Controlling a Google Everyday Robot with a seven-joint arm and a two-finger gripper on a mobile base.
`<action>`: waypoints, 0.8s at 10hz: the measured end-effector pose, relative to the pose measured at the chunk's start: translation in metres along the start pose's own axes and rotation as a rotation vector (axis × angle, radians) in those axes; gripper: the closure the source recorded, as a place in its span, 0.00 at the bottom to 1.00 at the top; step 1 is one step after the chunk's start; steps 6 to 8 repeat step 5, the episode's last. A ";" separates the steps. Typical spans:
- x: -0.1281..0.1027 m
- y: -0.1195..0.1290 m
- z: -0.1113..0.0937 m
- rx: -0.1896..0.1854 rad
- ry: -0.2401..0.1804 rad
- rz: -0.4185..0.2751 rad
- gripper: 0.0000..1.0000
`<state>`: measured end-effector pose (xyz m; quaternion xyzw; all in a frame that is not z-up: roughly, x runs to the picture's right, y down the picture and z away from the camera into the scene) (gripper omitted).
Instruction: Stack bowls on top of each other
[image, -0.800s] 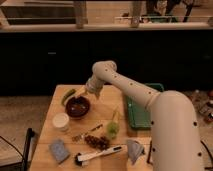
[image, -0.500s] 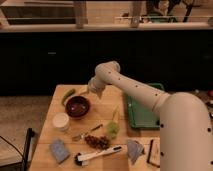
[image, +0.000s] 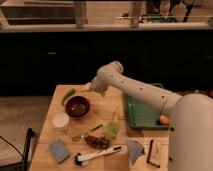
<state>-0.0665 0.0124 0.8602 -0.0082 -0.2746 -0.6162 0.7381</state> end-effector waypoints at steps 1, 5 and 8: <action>0.001 0.003 -0.004 -0.004 0.024 0.013 0.20; 0.004 0.012 -0.012 -0.008 0.066 0.032 0.20; 0.004 0.012 -0.012 -0.008 0.066 0.032 0.20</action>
